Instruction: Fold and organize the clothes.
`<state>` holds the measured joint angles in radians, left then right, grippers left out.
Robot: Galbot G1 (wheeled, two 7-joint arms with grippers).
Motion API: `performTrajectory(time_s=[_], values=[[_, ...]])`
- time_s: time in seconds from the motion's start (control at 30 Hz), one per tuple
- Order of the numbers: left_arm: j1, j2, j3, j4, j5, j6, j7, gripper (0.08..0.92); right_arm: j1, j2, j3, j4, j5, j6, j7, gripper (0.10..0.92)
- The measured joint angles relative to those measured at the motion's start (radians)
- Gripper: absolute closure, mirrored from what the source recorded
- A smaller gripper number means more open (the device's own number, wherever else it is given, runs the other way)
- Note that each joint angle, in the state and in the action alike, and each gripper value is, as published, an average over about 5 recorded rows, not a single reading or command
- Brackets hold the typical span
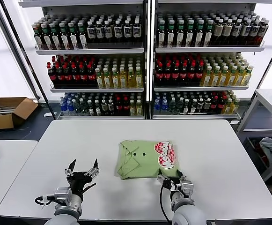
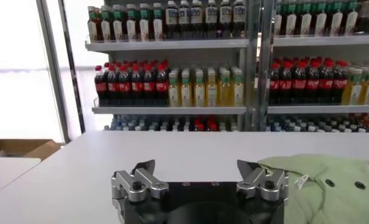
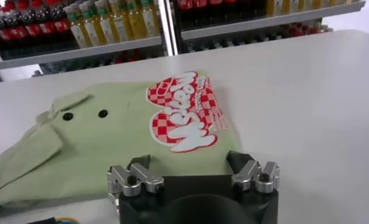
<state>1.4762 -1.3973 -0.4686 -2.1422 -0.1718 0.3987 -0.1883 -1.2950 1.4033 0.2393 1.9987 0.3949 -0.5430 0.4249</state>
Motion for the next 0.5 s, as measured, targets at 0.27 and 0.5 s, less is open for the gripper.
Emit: performTrajectory(time_s=[0.27,0.5], values=[[0.029,-0.005,-0.003,-0.026,0.011,-0.002,0.002,0.177,0.140,0.031,-0.014,-0.047,-0.027,0.066,-0.005,0.203],[0.049,-0.009,-0.007,-0.038,0.018,-0.001,0.003,0.177,0.288,0.074,-0.039,-0.188,-0.028,0.081,0.013,0.203]])
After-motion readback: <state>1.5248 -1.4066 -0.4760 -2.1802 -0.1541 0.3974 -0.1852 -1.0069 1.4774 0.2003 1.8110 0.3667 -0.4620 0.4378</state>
